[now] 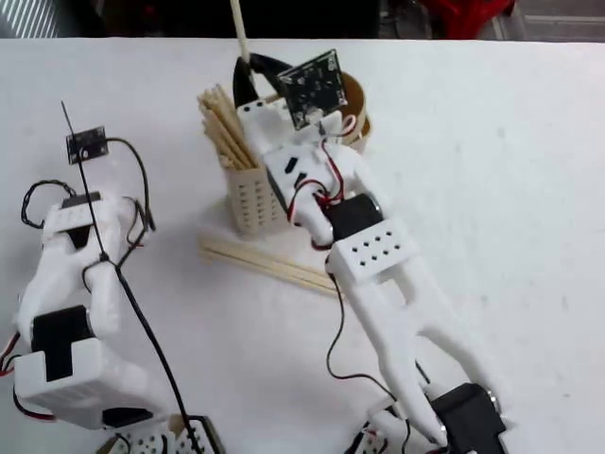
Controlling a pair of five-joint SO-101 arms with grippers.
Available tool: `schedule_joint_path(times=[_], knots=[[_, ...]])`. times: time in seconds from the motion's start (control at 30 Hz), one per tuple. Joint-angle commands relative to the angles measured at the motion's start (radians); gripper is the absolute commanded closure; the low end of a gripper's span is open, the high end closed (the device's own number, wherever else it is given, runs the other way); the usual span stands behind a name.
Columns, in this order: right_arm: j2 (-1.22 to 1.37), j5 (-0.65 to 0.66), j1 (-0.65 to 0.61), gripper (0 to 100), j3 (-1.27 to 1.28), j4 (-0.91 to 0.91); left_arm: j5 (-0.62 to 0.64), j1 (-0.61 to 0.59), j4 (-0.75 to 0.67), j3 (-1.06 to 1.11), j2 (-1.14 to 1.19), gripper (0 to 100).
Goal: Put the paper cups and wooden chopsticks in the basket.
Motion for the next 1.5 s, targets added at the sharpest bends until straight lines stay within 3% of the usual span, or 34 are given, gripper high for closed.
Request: schedule_joint_path(times=[0.0, 0.17, 0.37, 0.53, 0.7, 0.8, 0.87, 1.2, 1.47], knots=[[-0.030, 0.009, -0.002, 93.6, -0.015, 0.067, -0.011, 0.010, -0.023, -0.011, -0.005, 83], [-0.116, 0.009, -0.018, 76.5, -0.012, 0.223, -0.011, 0.010, -0.023, -0.011, -0.005, 83], [-0.309, 0.008, -0.067, 81.7, -0.012, 0.481, -0.011, 0.010, -0.023, -0.009, -0.005, 83], [-0.489, 0.021, -0.077, 90.1, -0.008, 0.920, -0.011, 0.010, -0.023, -0.008, -0.005, 83], [-0.452, 0.279, -0.145, 83.8, 0.144, 1.116, -0.011, 0.010, -0.023, -0.006, -0.005, 83], [-0.378, 0.502, -0.189, 81.8, 0.259, 1.116, -0.011, 0.010, -0.023, -0.006, -0.005, 83], [-0.315, 0.562, -0.189, 81.8, 0.302, 1.076, -0.011, 0.010, -0.023, -0.006, -0.005, 83], [0.130, 0.566, -0.189, 81.7, 0.344, 0.680, -0.011, 0.010, -0.023, -0.006, -0.005, 83], [0.265, 0.566, -0.160, 81.8, 0.342, 0.582, -0.011, 0.010, -0.023, -0.006, -0.005, 83]])
